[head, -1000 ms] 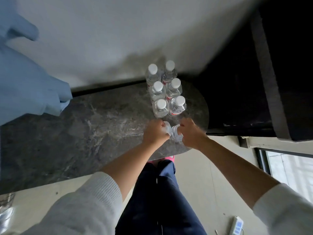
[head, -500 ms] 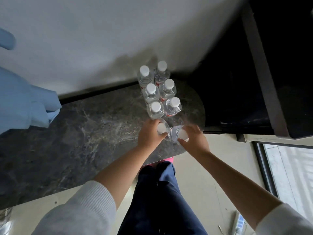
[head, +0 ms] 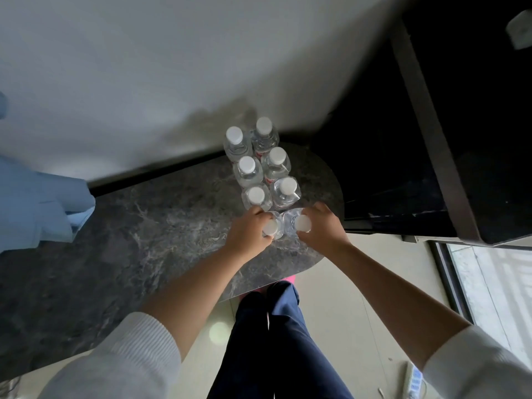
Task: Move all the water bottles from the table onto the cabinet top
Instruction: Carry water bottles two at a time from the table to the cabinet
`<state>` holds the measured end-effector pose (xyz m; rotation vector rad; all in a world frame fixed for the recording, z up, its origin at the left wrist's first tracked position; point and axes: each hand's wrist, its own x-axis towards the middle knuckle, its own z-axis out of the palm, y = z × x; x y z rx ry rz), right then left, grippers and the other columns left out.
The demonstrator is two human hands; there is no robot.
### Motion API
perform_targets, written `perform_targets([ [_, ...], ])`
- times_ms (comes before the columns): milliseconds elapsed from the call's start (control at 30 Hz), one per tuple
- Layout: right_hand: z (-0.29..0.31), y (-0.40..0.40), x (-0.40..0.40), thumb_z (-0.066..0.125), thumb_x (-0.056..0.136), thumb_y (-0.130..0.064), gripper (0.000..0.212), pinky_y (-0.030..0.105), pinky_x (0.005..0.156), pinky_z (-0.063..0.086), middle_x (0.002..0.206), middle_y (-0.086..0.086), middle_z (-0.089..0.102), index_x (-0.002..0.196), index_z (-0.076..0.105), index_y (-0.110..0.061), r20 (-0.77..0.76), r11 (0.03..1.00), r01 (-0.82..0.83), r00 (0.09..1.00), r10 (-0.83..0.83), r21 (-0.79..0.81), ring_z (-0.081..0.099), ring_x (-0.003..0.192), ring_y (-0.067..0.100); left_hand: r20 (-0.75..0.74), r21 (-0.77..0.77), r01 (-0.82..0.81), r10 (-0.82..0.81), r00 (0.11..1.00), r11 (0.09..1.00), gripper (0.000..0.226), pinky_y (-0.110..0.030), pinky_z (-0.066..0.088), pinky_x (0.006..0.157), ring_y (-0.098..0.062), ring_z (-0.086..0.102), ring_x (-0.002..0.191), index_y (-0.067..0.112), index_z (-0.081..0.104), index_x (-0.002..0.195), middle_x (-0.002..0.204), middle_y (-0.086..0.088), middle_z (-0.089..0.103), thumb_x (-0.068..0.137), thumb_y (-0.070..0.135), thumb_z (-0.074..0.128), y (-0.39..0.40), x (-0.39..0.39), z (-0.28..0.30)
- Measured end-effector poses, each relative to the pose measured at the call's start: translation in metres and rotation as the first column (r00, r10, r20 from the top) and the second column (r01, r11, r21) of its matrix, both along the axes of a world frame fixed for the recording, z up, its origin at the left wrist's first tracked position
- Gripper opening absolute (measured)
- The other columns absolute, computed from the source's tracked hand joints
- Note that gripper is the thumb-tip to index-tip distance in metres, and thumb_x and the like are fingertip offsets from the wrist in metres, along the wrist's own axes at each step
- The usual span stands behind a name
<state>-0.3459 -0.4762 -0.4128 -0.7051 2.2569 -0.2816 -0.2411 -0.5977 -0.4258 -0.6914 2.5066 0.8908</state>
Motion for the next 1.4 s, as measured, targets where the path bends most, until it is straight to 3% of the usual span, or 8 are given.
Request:
perform_targets([
  [300,-0.001,-0.010,-0.003,0.064,0.083,-0.016,0.037,0.020,0.077,0.036,0.123,0.014,0.050,0.116,0.056,-0.002,0.013,1.000,0.007,1.000,-0.007,0.003,0.056,0.107,0.028,0.012,0.007,0.004,-0.004,1.000,1.000,0.042,-0.030,0.045,0.092,-0.023,0.056,0.114,0.010,0.056,0.126,0.128,-0.007,0.052,0.085,0.015,0.061,-0.004,-0.002,0.000],
  [467,-0.001,-0.013,-0.006,0.064,0.082,-0.015,0.038,0.028,0.086,0.044,0.123,0.014,0.050,0.118,0.056,-0.003,0.013,0.999,-0.046,0.999,0.046,0.002,0.055,0.108,0.028,-0.017,0.013,-0.046,0.046,0.999,0.999,0.041,-0.029,0.045,0.090,-0.024,0.057,0.111,0.008,0.058,0.123,0.124,-0.009,0.055,0.083,0.014,0.064,-0.002,0.001,-0.002],
  [667,0.002,-0.013,-0.012,0.064,0.083,-0.015,0.041,0.027,0.088,0.043,0.124,0.013,0.051,0.121,0.055,-0.004,0.011,0.993,-0.121,0.993,0.120,0.014,0.054,0.110,0.027,-0.032,0.027,-0.072,0.073,0.997,0.997,0.042,-0.022,0.041,0.087,-0.022,0.055,0.113,0.008,0.058,0.124,0.124,-0.008,0.054,0.083,0.016,0.064,0.000,-0.001,-0.003],
  [933,0.007,-0.016,-0.006,0.057,0.089,-0.016,0.041,0.030,0.089,0.046,0.133,0.013,0.043,0.126,0.048,-0.002,-0.007,0.966,-0.248,0.968,0.249,0.066,0.056,0.111,0.030,-0.008,0.048,-0.083,0.084,0.996,0.995,0.042,-0.024,0.043,0.090,-0.022,0.054,0.113,0.007,0.057,0.123,0.125,-0.009,0.053,0.083,0.014,0.065,-0.001,0.002,-0.003],
  [1133,0.009,-0.018,-0.001,0.055,0.091,-0.016,0.041,0.027,0.088,0.048,0.132,0.013,0.042,0.128,0.045,-0.004,-0.045,0.964,-0.236,0.969,0.243,0.125,0.057,0.111,0.028,0.044,0.013,-0.093,0.092,0.995,0.996,0.043,-0.026,0.043,0.092,-0.022,0.052,0.117,0.012,0.052,0.129,0.129,-0.008,0.049,0.087,0.015,0.060,0.004,0.000,0.001],
  [1400,0.027,-0.029,0.009,0.051,0.092,-0.024,0.047,0.039,0.103,0.041,0.142,0.013,0.036,0.135,0.037,-0.010,-0.161,0.928,-0.268,0.935,0.315,0.257,0.034,0.133,0.029,0.097,-0.056,-0.123,0.128,0.987,0.991,0.045,-0.033,0.046,0.097,-0.024,0.052,0.119,0.012,0.043,0.134,0.133,-0.009,0.048,0.090,0.014,0.054,-0.001,0.019,0.020],
])
